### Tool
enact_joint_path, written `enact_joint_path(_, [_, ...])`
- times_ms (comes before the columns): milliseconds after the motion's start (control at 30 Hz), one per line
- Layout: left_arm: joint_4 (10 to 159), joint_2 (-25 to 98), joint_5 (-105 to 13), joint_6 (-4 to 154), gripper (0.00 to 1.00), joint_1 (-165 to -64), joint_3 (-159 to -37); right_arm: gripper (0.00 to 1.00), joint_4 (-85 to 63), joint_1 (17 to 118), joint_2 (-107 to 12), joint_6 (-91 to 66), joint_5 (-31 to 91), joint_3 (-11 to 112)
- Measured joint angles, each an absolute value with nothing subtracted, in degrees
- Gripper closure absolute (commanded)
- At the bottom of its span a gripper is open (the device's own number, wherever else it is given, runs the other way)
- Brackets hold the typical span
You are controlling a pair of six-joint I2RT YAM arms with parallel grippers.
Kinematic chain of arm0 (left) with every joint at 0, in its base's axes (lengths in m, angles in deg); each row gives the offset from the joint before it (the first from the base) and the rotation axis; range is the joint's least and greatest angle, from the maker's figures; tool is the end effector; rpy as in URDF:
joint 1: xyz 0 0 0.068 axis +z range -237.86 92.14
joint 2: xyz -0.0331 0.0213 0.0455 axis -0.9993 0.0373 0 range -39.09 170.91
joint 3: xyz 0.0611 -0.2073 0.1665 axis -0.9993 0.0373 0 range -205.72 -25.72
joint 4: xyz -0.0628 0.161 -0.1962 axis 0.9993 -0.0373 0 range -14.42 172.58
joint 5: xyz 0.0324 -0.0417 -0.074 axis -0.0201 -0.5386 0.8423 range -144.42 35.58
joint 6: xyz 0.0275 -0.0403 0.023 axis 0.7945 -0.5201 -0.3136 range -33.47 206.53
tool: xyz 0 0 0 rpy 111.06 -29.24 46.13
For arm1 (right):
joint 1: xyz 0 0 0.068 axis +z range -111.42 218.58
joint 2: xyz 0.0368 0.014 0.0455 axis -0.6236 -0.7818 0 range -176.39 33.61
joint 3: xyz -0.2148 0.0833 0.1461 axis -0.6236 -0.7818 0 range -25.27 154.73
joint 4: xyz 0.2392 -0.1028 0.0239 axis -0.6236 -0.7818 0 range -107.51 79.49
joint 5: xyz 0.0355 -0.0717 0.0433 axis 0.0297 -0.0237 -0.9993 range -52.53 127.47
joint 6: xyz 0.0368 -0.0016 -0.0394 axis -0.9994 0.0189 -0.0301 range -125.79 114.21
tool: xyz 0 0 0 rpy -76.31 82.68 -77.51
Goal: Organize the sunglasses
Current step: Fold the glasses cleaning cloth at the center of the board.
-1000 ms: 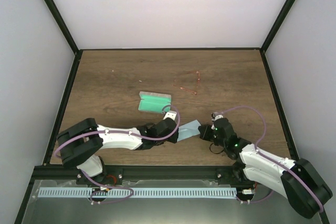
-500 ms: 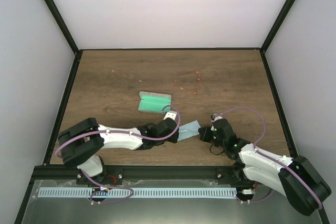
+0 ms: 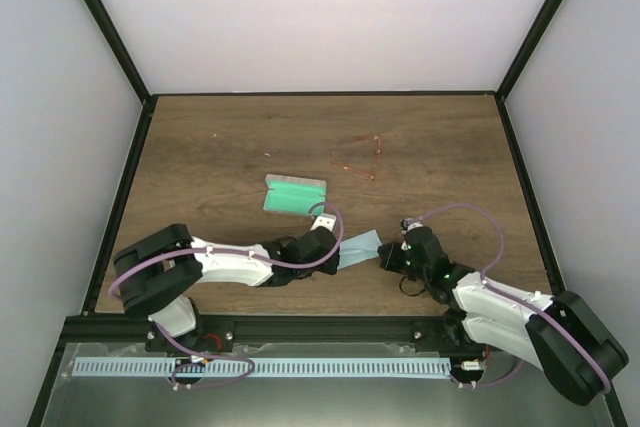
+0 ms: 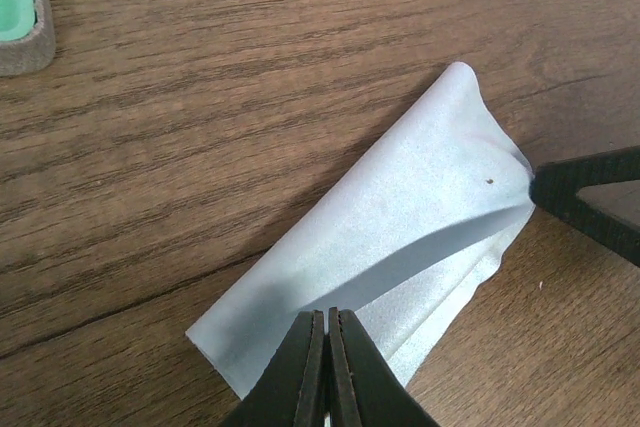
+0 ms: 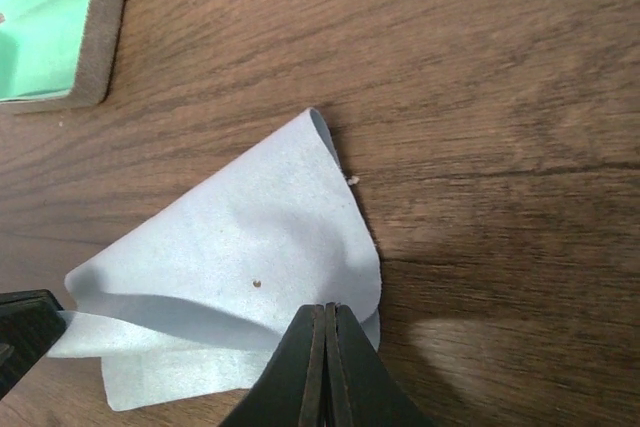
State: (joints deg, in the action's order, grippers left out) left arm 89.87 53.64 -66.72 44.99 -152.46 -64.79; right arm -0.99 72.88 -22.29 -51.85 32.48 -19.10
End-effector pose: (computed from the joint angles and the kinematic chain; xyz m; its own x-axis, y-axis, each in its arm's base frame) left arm 0.1359 -0.2689 0.1366 -0.7758 0.1233 -0.6188 0.4074 0.8467 -0.3422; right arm 0.1303 0.0926 0.1133 -0.8138 0.3132 -0.4895 -0.0436 0.8071 0.5888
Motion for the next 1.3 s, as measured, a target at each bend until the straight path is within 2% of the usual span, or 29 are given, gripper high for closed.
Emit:
enact_joint_path(467, [90.54,53.86,-65.93,44.93,0.96,-152.7,-64.55,0.99,-0.69,72.88,-23.98,-51.72,32.15,-19.08])
enact_joint_path(733, [90.63,54.47,-65.82,44.84,0.96,-153.03,-64.46,0.87,-0.58,72.88,-23.87,-51.7,32.09,-19.08])
enact_joint_path(967, [90.63,54.51,-65.71,44.77,0.95,-153.38,-64.22,0.86,-0.64,72.88,-23.36,-51.68,32.11,-19.08])
enact_joint_path(1300, [90.11,52.87,-65.78,44.82,0.8,-154.25,-63.74,0.85,-0.6,72.88,-23.36,-51.68,32.11,-19.08])
